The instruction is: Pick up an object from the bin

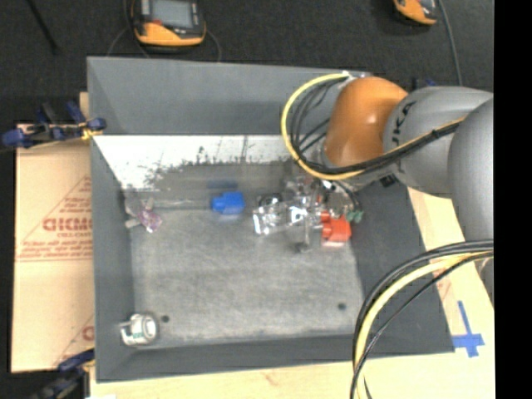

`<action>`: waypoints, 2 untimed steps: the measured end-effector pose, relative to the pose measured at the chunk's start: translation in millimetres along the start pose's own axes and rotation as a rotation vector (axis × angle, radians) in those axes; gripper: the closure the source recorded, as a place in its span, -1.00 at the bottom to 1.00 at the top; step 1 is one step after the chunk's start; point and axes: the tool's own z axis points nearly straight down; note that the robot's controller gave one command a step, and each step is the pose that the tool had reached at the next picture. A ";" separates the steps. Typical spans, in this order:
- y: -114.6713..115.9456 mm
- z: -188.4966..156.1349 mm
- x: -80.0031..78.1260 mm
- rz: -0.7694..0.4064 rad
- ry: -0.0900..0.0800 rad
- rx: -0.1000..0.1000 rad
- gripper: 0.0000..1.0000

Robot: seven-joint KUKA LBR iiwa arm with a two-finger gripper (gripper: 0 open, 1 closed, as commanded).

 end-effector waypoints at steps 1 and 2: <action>0.5 -1.7 -0.5 0.000 -0.002 0.000 1.00; 11.1 -142.6 12.0 -0.110 -0.006 0.001 1.00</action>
Offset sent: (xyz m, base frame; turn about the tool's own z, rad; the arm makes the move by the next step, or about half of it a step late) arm 0.0000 0.0000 0.0000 0.0000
